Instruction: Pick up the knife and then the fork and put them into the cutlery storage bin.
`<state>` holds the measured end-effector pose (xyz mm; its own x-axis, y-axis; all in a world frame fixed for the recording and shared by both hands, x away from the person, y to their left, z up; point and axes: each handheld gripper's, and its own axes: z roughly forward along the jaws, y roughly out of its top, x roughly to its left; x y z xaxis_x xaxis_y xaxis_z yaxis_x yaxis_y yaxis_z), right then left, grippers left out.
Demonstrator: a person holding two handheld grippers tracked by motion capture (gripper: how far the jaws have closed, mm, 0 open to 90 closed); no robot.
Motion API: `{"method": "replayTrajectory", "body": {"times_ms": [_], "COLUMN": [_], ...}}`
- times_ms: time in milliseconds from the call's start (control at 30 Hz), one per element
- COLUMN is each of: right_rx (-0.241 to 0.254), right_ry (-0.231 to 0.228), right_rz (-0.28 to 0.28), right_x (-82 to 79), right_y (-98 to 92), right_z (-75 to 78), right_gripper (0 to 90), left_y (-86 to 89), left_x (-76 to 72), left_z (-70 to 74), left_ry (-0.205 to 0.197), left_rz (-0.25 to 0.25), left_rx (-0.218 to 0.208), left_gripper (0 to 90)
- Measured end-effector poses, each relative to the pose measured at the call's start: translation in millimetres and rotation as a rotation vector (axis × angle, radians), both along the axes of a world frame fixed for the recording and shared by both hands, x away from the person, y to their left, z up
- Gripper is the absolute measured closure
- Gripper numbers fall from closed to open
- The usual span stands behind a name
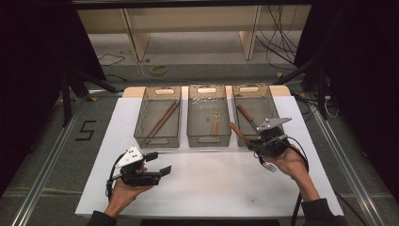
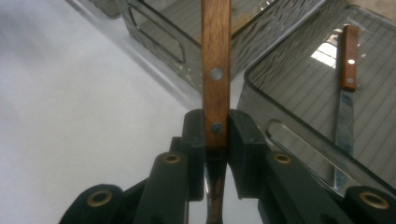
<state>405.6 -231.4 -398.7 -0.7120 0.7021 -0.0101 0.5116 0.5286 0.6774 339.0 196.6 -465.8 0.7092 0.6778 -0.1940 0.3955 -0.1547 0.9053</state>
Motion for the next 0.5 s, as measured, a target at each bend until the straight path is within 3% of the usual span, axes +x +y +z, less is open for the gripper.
{"method": "replayTrajectory", "body": {"times_ms": [500], "right_rx": [0.018], "right_ry": [-0.051], "right_rz": [-0.061], "right_x": [13.7], "right_y": [-12.5], "right_z": [16.4], "right_gripper": [78.0], "left_y": [0.0], "left_x": [1.1], "left_z": [-1.1], "left_ry": [0.0], "left_rz": [-0.002], "left_rx": [-0.01], "left_gripper": [19.3]}}
